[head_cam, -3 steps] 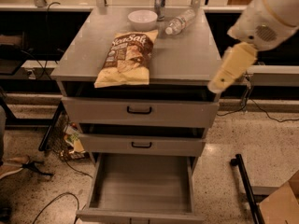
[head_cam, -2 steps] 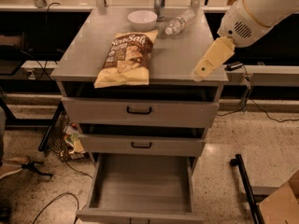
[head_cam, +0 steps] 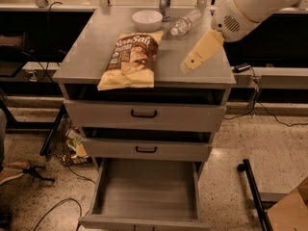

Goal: Place brown chip bag into bottom drawer

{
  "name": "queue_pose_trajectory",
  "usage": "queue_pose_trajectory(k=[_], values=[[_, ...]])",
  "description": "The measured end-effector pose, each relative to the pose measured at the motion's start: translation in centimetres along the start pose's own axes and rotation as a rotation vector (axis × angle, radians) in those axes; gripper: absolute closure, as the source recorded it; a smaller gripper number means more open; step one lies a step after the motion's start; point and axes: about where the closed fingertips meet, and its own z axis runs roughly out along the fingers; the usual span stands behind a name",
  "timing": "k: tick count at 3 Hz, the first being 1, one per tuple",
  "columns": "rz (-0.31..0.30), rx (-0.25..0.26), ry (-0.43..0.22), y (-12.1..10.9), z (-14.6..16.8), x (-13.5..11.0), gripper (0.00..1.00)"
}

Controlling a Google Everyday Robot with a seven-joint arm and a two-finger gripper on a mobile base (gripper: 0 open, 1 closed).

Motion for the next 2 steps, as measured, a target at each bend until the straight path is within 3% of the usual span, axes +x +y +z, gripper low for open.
queue_pose_trajectory(k=[2], values=[[0.201,-0.061,-0.060,-1.6,8.3,-8.8,0.00]])
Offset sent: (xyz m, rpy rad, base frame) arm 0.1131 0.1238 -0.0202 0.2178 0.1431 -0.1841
